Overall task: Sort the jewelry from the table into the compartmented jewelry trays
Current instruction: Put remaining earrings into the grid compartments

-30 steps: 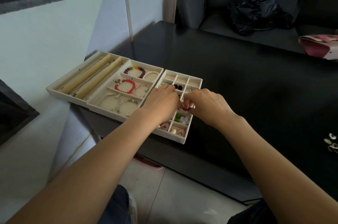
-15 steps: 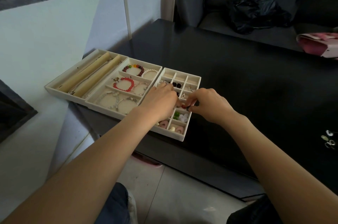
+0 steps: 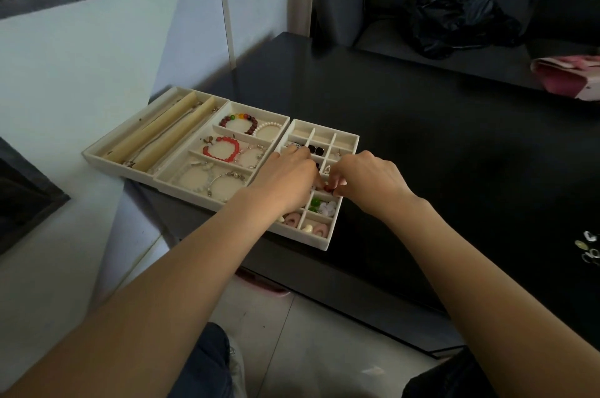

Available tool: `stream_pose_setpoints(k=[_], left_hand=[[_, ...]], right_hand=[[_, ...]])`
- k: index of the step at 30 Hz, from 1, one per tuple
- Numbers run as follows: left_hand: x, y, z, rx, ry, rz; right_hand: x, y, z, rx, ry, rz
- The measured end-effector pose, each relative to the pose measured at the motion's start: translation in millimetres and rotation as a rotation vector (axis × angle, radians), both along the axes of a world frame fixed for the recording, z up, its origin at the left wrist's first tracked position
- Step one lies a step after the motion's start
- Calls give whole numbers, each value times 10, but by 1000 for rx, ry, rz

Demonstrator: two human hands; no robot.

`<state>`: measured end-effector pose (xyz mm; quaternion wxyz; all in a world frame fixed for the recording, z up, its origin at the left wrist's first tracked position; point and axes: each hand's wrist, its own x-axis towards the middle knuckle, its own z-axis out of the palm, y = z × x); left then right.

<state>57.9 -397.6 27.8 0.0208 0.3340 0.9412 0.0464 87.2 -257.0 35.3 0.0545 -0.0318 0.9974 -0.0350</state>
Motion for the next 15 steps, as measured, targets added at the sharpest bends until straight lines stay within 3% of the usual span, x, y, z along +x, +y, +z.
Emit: stream_pose_setpoints(k=[15], left_hand=[[-2, -15, 0, 91, -67, 17]], right_hand=[[-52, 90, -113, -215, -28, -156]])
